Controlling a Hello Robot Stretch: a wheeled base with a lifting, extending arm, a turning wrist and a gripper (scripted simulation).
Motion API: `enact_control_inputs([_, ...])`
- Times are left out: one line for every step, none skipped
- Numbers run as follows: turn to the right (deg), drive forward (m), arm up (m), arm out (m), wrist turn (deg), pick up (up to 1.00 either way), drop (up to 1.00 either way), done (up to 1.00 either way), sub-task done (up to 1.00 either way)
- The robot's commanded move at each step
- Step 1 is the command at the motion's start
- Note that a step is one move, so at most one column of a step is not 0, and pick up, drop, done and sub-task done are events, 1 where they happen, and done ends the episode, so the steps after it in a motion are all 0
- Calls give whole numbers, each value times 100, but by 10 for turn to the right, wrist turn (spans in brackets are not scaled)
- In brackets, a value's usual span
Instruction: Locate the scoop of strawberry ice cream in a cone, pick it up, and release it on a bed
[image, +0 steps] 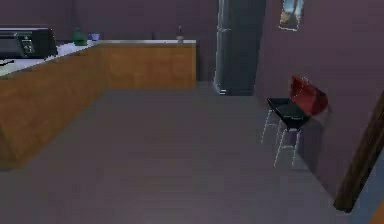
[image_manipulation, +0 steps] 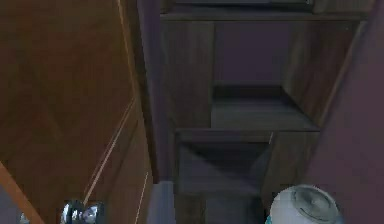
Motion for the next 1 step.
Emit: enact_control_inputs([-330, 0, 0, 0, 0, 0, 0, 0, 0])
